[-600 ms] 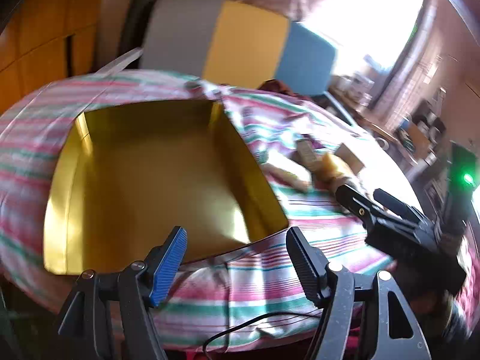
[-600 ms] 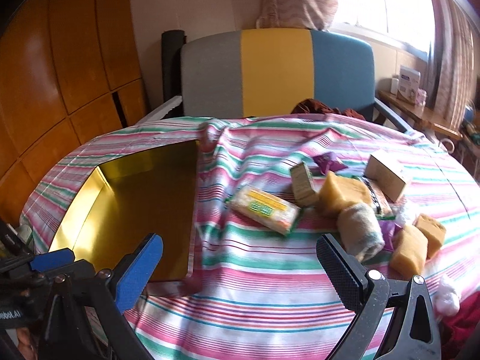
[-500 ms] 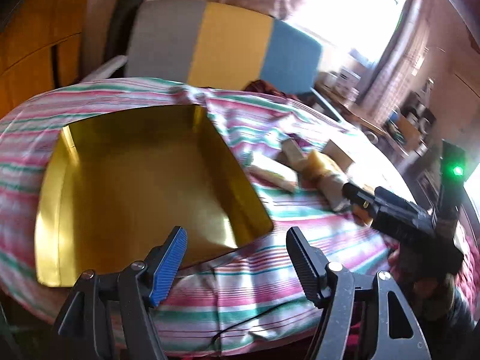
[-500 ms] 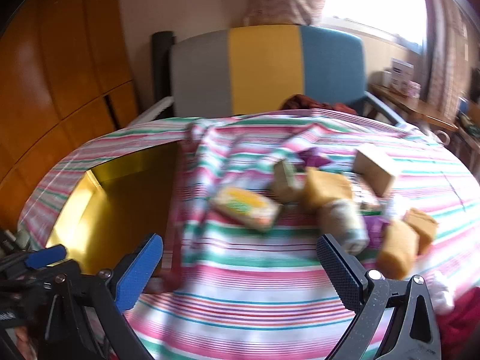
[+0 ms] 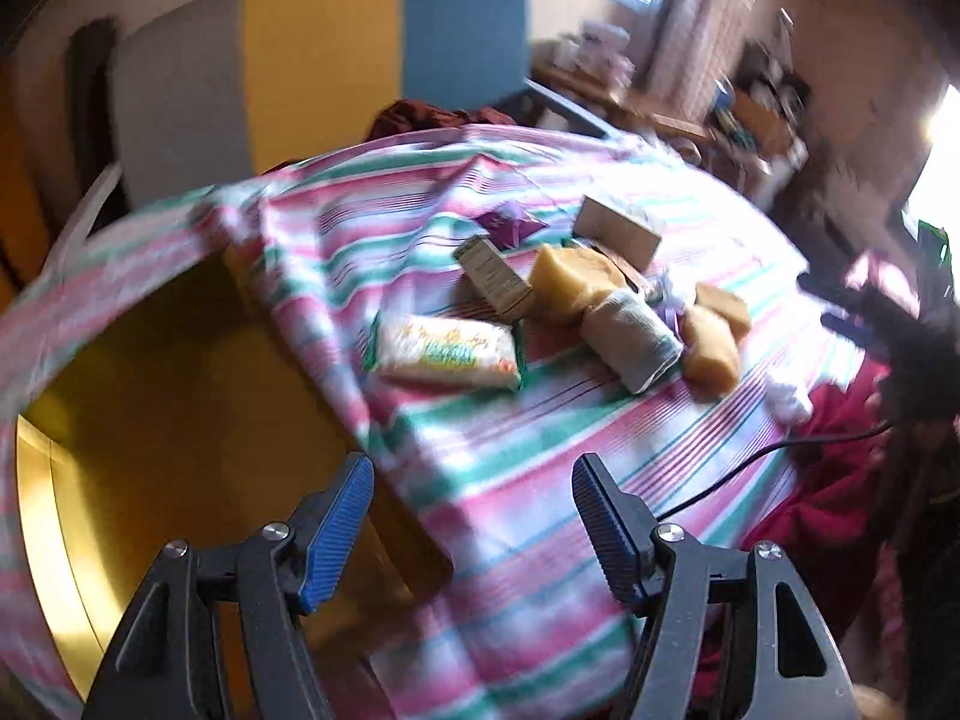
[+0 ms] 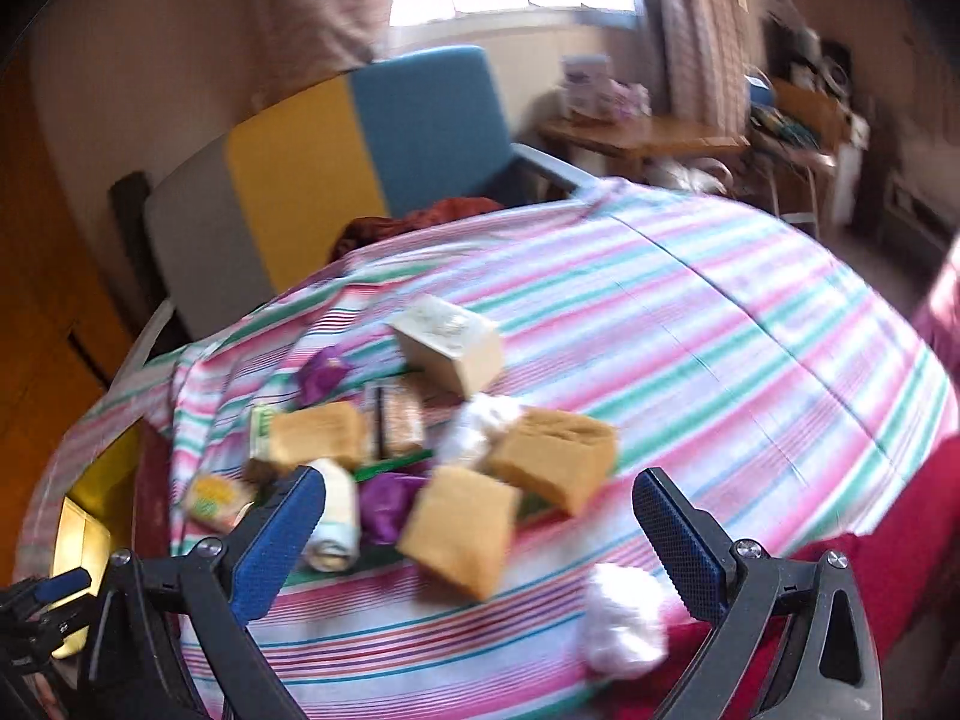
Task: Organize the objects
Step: 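Grasp the WEIDAN cracker packet with the left gripper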
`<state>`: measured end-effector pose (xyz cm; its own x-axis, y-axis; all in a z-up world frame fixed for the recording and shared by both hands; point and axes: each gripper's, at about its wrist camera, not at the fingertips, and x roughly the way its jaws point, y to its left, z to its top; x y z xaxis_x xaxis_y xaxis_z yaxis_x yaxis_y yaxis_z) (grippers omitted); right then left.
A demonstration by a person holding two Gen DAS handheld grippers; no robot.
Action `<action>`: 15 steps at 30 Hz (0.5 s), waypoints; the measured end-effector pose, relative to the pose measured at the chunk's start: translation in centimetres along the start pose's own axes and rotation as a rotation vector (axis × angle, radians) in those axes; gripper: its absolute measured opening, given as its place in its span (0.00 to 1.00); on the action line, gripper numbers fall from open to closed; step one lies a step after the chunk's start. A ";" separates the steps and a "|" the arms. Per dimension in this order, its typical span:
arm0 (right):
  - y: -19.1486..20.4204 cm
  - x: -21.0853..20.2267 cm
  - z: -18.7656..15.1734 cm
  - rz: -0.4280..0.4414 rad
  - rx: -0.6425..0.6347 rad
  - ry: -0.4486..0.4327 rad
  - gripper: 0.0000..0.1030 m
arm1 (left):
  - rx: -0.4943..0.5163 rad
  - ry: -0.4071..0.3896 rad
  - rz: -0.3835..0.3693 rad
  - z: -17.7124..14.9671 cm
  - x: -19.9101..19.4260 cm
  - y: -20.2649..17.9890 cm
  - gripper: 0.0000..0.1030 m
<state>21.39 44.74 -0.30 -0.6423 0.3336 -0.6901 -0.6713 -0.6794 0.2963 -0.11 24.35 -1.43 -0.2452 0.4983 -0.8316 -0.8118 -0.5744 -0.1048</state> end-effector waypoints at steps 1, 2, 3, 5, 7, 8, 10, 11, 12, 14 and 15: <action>-0.6 0.1 0.2 0.038 0.033 0.005 1.00 | 0.038 0.009 0.010 0.6 0.5 -0.3 0.68; -0.9 0.0 0.3 0.054 0.043 -0.003 1.00 | 0.073 0.015 0.021 1.1 1.0 -0.5 0.68; -0.9 0.0 0.3 0.064 0.045 -0.005 1.00 | 0.124 0.025 0.040 1.5 1.6 -0.9 0.68; -0.8 0.0 0.3 0.094 0.041 -0.001 1.00 | 0.211 0.047 0.073 2.0 2.7 -1.5 0.68; -0.5 -0.2 0.1 0.113 0.035 -0.011 1.00 | 0.320 0.078 0.096 2.5 4.1 -2.1 0.70; -0.6 -0.3 0.1 0.120 0.036 -0.015 1.00 | 0.368 0.094 0.107 2.7 4.8 -2.4 0.71; -0.9 -0.4 0.0 0.131 0.052 -0.016 1.00 | 0.465 0.144 0.124 3.3 6.6 -2.7 0.75; -1.1 -0.4 0.0 0.135 0.062 -0.018 1.00 | 0.505 0.172 0.133 3.5 7.5 -2.7 0.75; -1.3 -0.4 0.0 0.140 0.071 -0.020 1.00 | 0.533 0.195 0.138 3.8 8.2 -2.6 0.75; -1.5 -0.3 0.0 0.156 0.085 -0.022 1.00 | 0.567 0.227 0.135 4.4 9.4 -2.2 0.75; -1.5 -0.2 0.0 0.162 0.089 -0.020 1.00 | 0.576 0.229 0.135 4.7 9.8 -2.1 0.75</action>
<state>22.57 45.74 -0.58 -0.7510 0.2383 -0.6158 -0.5882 -0.6652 0.4600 -3.27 33.48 -6.81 -0.2973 0.2582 -0.9192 -0.9523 -0.1494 0.2660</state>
